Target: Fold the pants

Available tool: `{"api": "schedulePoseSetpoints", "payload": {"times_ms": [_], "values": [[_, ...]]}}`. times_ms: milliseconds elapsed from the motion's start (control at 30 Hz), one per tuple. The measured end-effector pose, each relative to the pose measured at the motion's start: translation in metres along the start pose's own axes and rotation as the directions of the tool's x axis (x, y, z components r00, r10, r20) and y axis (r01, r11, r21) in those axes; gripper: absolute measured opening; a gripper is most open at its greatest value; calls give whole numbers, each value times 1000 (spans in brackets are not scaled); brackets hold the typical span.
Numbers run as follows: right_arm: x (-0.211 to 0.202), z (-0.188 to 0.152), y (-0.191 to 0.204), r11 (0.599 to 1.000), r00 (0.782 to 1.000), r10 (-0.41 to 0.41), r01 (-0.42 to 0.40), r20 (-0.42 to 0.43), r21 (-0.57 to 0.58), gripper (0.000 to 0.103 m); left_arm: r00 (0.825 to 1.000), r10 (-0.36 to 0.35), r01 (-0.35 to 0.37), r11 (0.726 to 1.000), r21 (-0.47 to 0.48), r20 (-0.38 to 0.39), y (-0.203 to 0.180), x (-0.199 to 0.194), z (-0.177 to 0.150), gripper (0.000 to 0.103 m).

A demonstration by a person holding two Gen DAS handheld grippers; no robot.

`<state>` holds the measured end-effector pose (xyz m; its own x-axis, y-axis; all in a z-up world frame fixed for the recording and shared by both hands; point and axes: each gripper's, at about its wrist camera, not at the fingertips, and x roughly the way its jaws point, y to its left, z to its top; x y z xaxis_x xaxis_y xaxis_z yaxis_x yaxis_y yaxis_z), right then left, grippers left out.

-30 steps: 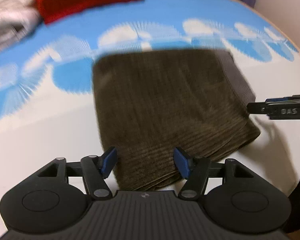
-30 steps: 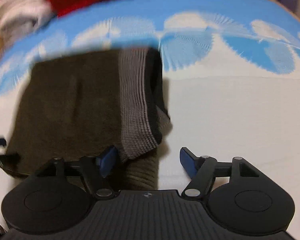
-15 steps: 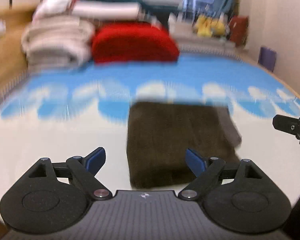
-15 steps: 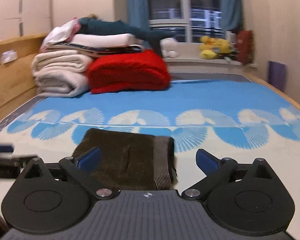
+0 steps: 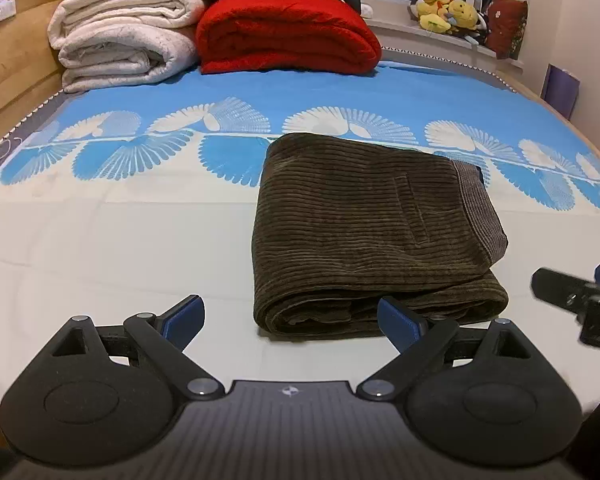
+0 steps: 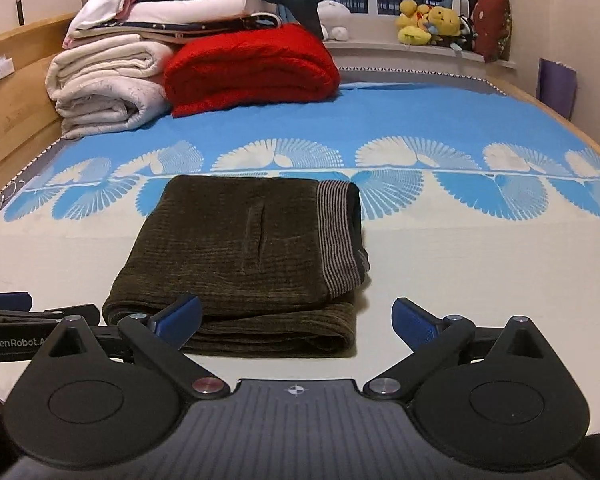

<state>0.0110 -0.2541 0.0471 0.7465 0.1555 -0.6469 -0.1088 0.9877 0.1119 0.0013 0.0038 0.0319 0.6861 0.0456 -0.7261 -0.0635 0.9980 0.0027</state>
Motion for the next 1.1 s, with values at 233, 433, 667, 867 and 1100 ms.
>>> {"api": "schedulePoseSetpoints", "payload": {"times_ms": [233,433,667,867,1100], "values": [[3,-5,4,1000,1000,5,-5,-15,-25,101,1000,-4,4,1000,-1,-11,-1,5,0,96],[5,-6,6,1000,1000,4,-4,-22,-28,101,1000,-7,7,1000,-4,-9,0,5,0,96],[4,-7,8,999,1000,4,-4,-22,-38,101,1000,-11,11,1000,-2,-9,0,5,-1,96],[4,-7,8,999,1000,3,-4,-29,-38,101,1000,-12,12,1000,-4,-7,-2,5,-1,96],[4,-7,9,999,1000,2,-4,-31,-40,101,1000,-12,12,1000,-3,-3,-3,5,-1,96]]}}
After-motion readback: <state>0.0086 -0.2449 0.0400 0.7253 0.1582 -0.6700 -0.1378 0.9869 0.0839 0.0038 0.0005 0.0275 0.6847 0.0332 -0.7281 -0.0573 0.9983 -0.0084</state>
